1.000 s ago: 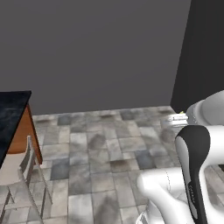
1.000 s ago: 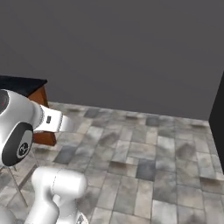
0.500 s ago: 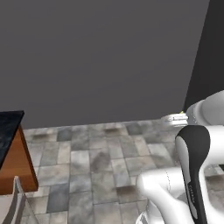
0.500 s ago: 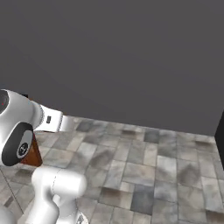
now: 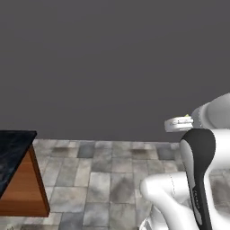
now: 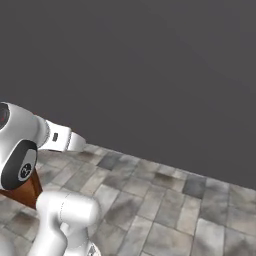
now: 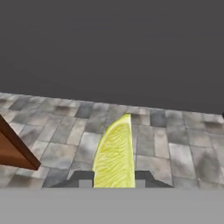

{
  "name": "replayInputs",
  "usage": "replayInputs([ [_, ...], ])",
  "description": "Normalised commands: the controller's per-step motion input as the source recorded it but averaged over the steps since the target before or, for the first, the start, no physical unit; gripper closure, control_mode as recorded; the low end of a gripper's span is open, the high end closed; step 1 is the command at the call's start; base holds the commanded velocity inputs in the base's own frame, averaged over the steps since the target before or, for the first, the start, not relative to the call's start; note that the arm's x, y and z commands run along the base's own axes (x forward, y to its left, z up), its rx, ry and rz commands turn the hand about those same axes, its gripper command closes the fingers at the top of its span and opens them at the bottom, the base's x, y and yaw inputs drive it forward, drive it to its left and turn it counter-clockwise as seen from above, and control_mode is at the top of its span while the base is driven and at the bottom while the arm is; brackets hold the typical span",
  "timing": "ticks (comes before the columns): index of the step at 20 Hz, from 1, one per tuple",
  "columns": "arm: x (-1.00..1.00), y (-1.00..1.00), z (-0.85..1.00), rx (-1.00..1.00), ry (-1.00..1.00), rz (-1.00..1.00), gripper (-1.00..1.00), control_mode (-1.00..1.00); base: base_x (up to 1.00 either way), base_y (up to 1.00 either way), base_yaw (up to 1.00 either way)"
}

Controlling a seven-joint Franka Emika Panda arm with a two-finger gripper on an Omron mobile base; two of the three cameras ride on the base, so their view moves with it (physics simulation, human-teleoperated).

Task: Take the lemon wedge from the fridge and place it on the plate with fish on the dining counter.

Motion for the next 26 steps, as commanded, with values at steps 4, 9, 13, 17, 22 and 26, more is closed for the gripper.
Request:
replayInputs([
  [4,0.0,0.0,0.0,0.0,0.0,0.0,1.0,1.0,1.0,-0.09,0.45],
  [9,0.0,0.0,0.0,0.0,0.0,0.0,1.0,1.0,0.97,-0.34,0.51],
  [13,0.0,0.0,0.0,0.0,0.0,0.0,1.0,1.0,0.89,-0.51,0.52],
  [17,0.0,0.0,0.0,0.0,0.0,0.0,1.0,1.0,0.88,-0.37,0.59],
  [22,0.0,0.0,0.0,0.0,0.0,0.0,1.0,1.0,0.88,-0.28,0.62],
  [26,0.0,0.0,0.0,0.0,0.0,0.0,1.0,1.0,0.95,-0.17,0.63],
])
